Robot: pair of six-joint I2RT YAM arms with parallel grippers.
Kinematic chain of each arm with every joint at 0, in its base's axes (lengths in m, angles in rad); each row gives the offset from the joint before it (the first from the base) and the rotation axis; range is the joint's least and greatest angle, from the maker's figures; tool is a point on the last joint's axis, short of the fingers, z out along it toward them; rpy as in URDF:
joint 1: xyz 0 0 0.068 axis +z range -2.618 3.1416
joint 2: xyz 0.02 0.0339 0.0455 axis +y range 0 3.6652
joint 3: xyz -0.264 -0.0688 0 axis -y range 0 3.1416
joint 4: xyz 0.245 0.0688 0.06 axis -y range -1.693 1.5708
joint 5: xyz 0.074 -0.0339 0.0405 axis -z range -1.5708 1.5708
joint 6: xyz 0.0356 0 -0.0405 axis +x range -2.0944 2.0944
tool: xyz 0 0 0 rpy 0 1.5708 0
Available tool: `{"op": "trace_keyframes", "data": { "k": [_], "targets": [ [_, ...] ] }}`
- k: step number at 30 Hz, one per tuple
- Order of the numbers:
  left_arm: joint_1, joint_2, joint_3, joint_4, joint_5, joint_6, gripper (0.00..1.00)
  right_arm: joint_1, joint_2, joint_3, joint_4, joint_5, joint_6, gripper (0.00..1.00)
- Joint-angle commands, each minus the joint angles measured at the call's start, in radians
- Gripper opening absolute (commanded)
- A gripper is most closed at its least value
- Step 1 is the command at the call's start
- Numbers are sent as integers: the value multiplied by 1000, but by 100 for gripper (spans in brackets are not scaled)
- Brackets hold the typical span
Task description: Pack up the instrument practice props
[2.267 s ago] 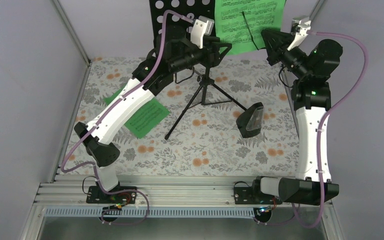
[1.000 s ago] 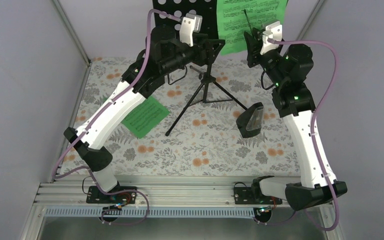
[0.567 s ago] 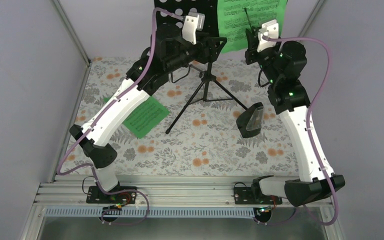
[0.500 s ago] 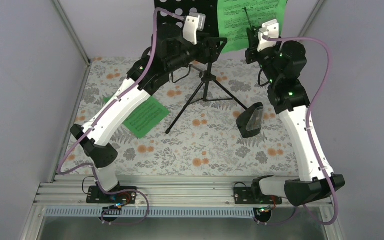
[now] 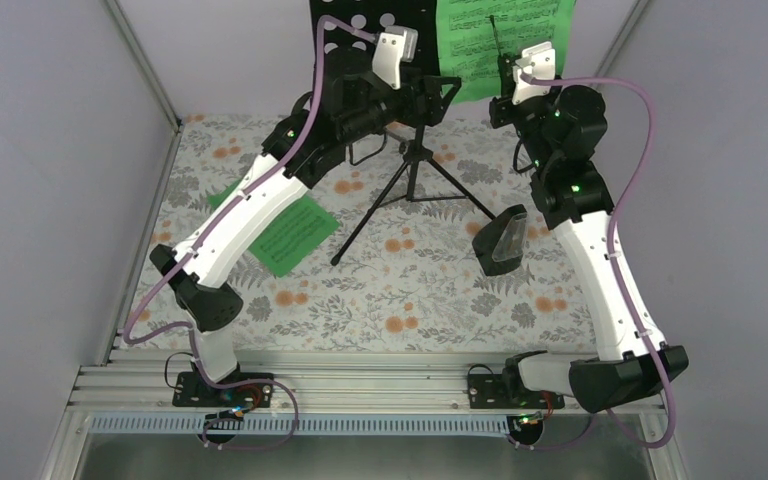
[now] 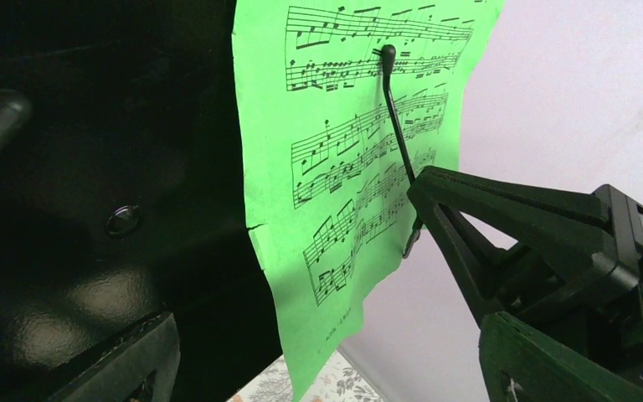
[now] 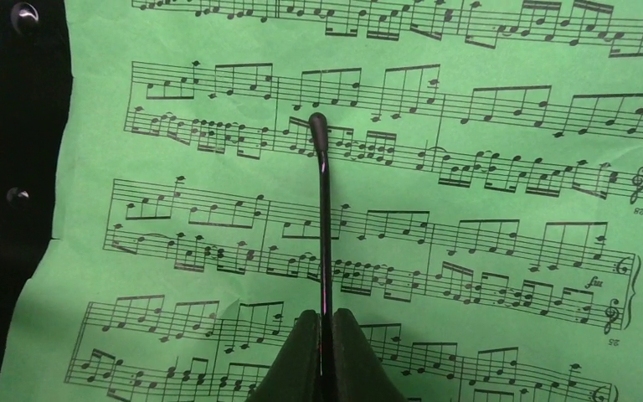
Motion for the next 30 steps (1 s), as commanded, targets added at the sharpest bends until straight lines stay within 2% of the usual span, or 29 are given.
{"op": "trace_keyframes", "data": {
  "k": [1,7,10,18,20,22,27,30],
  "targets": [
    [1,46,48,-44,-51,-17,90,8,-13,-20,26,24,-10,3],
    [-2,60,44,-32,-71,-41,91,8,-25,-28,38,18,-6,3],
    [-5,73,45,-5,-39,-46,91,9,-25,-28,40,10,-1,3],
    [-10,118,90,43,61,-46,80,8,-26,-31,42,-10,9,3],
    [-10,118,86,57,59,-45,73,9,-27,-31,43,-12,12,3],
    [-10,117,83,64,49,-44,62,9,-29,-32,44,-14,12,3],
    [-10,107,61,91,41,-40,29,8,-45,-52,60,-11,-4,4],
    [-10,105,58,94,36,-36,12,8,-50,-55,59,-3,-9,4]
  ]
}}
